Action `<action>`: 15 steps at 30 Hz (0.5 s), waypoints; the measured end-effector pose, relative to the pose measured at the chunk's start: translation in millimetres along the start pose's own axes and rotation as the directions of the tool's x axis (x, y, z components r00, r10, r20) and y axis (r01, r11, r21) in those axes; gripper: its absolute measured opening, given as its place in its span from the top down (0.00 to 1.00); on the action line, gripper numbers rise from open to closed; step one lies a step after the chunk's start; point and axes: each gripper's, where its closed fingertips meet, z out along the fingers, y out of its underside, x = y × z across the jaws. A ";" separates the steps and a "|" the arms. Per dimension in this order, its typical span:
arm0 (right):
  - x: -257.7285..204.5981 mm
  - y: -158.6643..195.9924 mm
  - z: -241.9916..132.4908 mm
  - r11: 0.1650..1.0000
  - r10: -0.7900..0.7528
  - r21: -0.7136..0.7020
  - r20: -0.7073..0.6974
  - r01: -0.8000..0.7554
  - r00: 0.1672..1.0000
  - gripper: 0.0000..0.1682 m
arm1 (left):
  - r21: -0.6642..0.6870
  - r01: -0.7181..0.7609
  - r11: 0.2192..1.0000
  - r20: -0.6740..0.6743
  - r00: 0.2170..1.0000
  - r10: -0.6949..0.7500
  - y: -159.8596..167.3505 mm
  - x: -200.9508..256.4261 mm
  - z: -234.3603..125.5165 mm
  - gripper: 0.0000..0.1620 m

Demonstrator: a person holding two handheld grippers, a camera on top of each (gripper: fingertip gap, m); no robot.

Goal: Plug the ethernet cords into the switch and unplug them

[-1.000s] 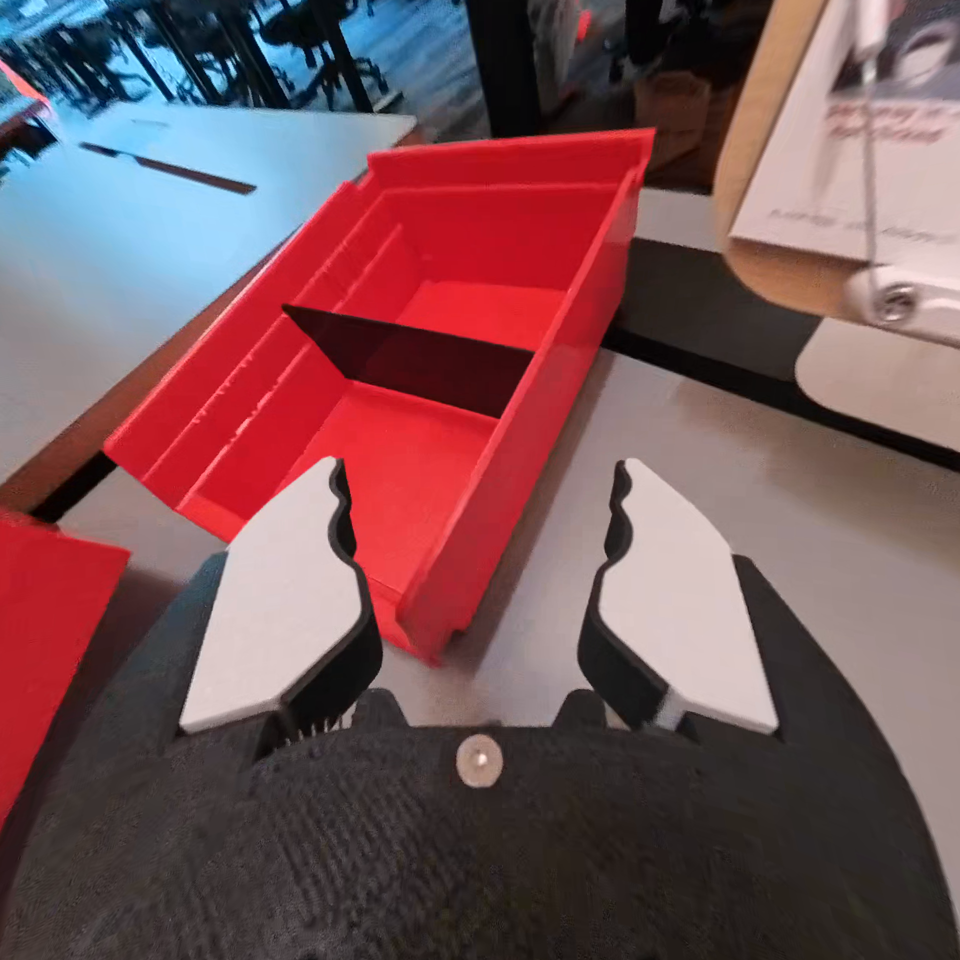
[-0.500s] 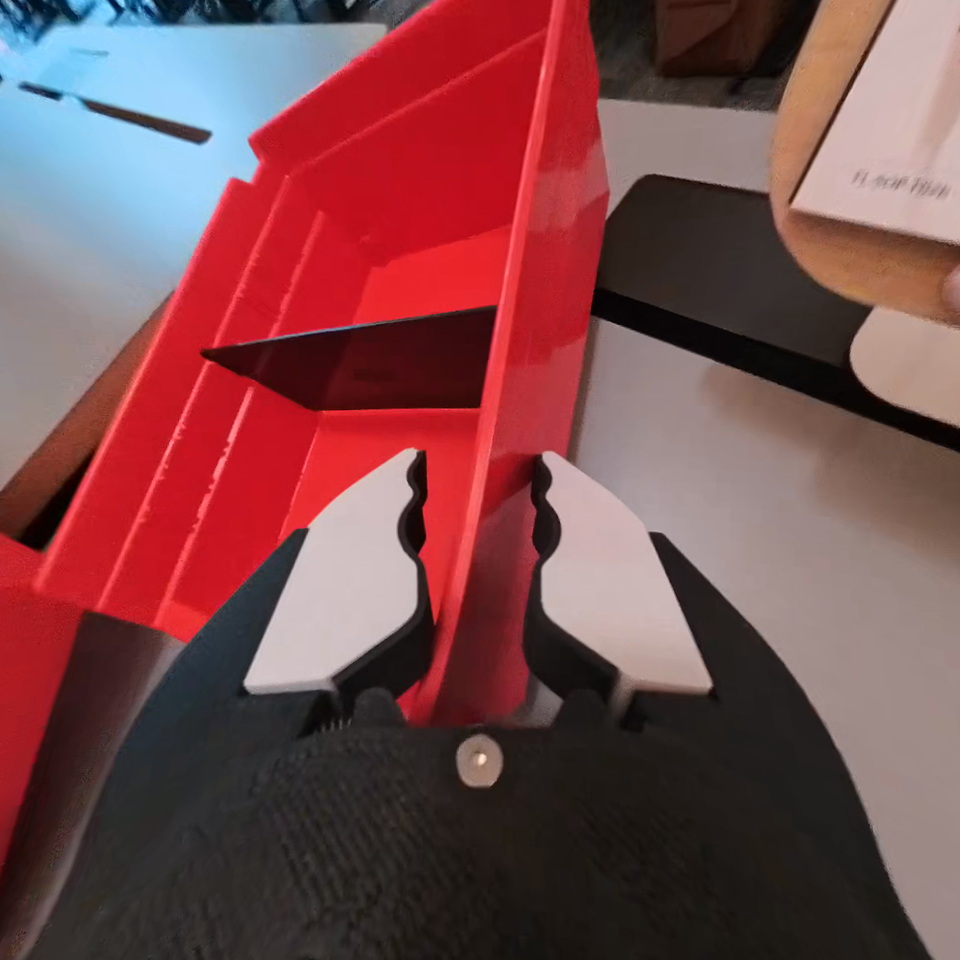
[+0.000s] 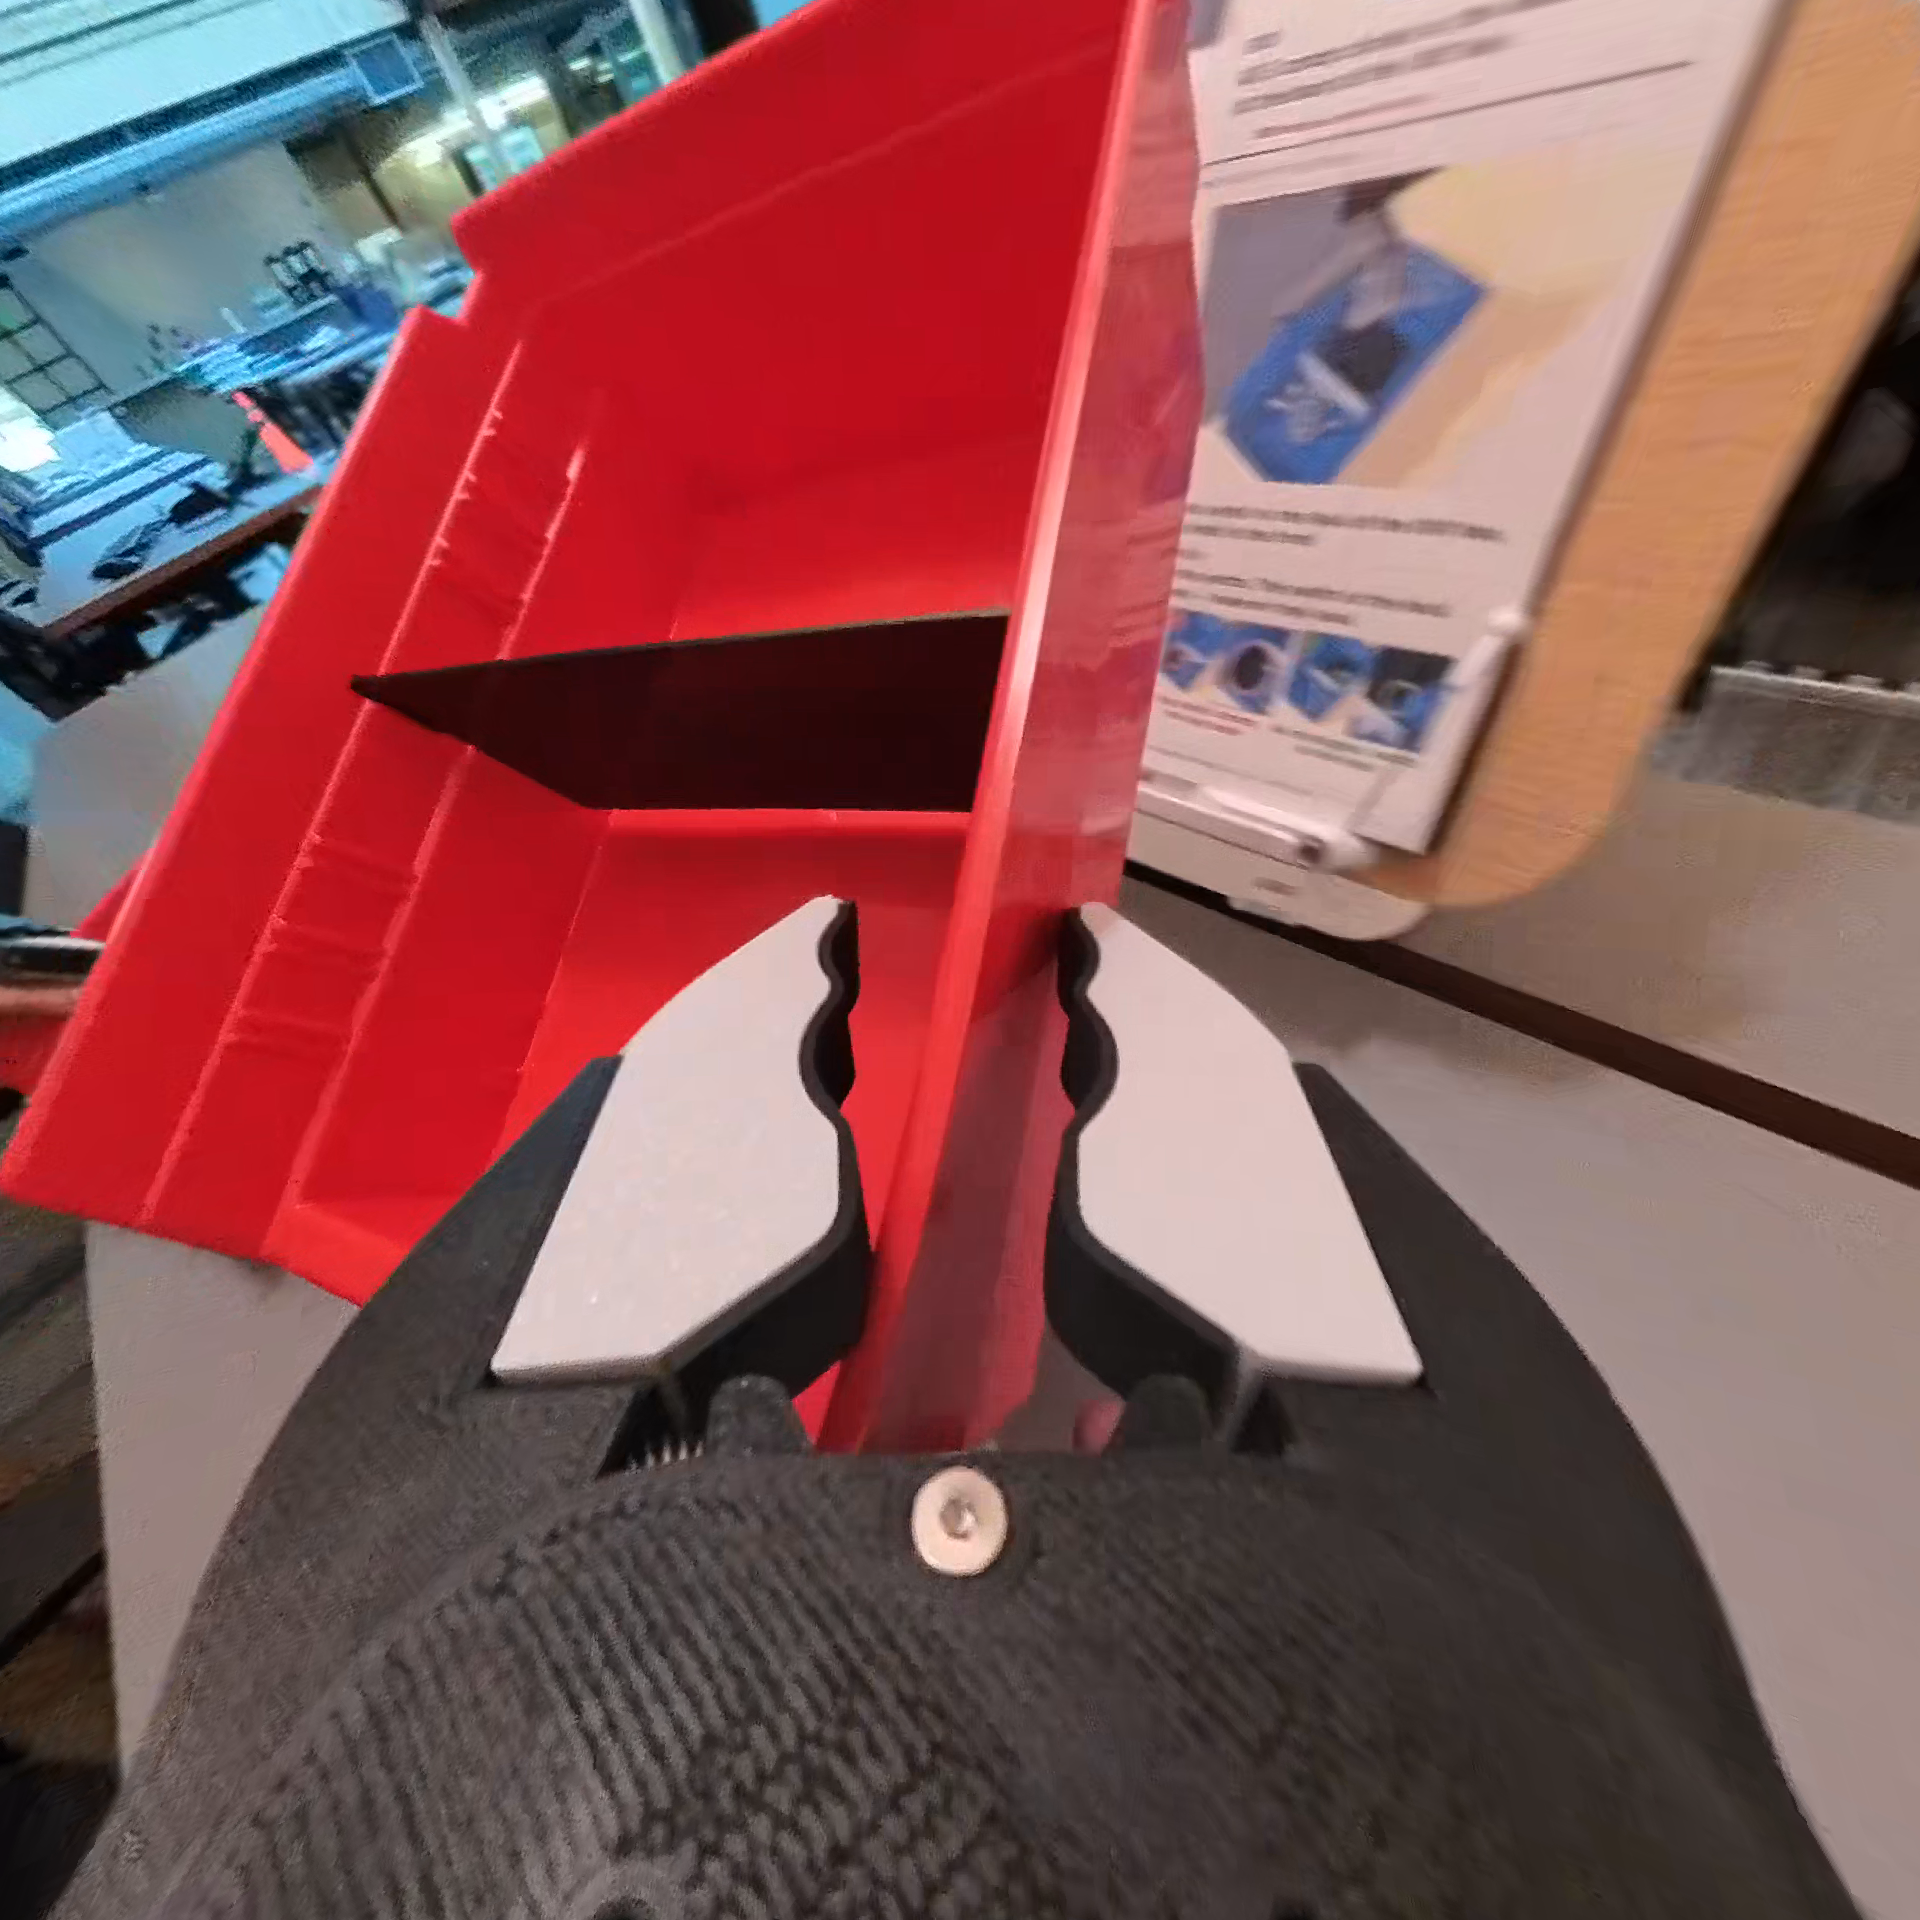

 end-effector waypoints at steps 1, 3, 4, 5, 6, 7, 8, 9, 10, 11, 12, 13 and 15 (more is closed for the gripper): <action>22.5 3.1 -22.2 1.000 0.018 0.006 -0.038 -0.018 0.999 0.78 | -0.008 0.000 1.000 -0.014 1.000 0.000 -10.9 5.5 12.6 0.74; 67.9 12.6 -62.1 0.998 0.054 0.019 -0.126 -0.052 0.991 0.78 | -0.030 -0.015 0.999 -0.035 0.999 0.014 -34.3 18.3 39.8 0.75; 91.9 18.7 -78.6 0.997 0.082 0.026 -0.165 -0.079 0.983 0.78 | -0.040 -0.026 0.999 -0.043 0.999 0.024 -46.6 25.5 54.3 0.75; 114.5 25.9 -92.6 0.994 0.108 0.028 -0.205 -0.105 0.973 0.78 | -0.049 -0.030 0.998 -0.054 0.998 0.027 -59.7 33.1 69.0 0.75; 136.2 33.3 -106.8 0.989 0.147 0.045 -0.233 -0.141 0.961 0.78 | -0.056 -0.030 0.998 -0.065 0.998 0.026 -73.0 40.7 84.0 0.75; 157.6 41.3 -118.8 0.983 0.185 0.058 -0.259 -0.176 0.948 0.78 | -0.064 -0.033 0.997 -0.075 0.997 0.028 -86.0 48.1 99.0 0.75; 178.5 50.4 -129.4 0.977 0.213 0.058 -0.293 -0.205 0.932 0.78 | -0.073 -0.046 0.996 -0.080 0.996 0.040 -97.9 54.5 114.4 0.75; 197.5 58.9 -138.4 0.970 0.241 0.062 -0.320 -0.233 0.916 0.78 | -0.084 -0.053 0.995 -0.085 0.995 0.046 -108.6 60.4 129.5 0.76; 215.2 65.6 -146.2 0.965 0.263 0.069 -0.339 -0.255 0.903 0.78 | -0.100 -0.049 0.994 -0.090 0.995 0.040 -117.5 65.9 144.2 0.76; 233.0 70.9 -151.0 0.961 0.275 0.072 -0.358 -0.268 0.892 0.77 | -0.120 -0.038 0.992 -0.093 0.995 0.027 -124.6 70.9 157.9 0.76; 247.7 76.0 -152.7 0.958 0.281 0.063 -0.382 -0.278 0.880 0.77 | -0.136 -0.021 0.990 -0.093 0.996 0.009 -130.5 75.5 170.4 0.76; 261.1 81.0 -156.5 0.955 0.290 0.055 -0.404 -0.293 0.868 0.77 | -0.149 -0.013 0.989 -0.088 0.996 -0.001 -135.0 79.3 181.2 0.77; 282.8 89.1 -158.3 0.944 0.317 0.055 -0.426 -0.325 0.847 0.77 | -0.165 -0.014 0.986 -0.067 0.998 0.003 -139.7 84.8 197.9 0.77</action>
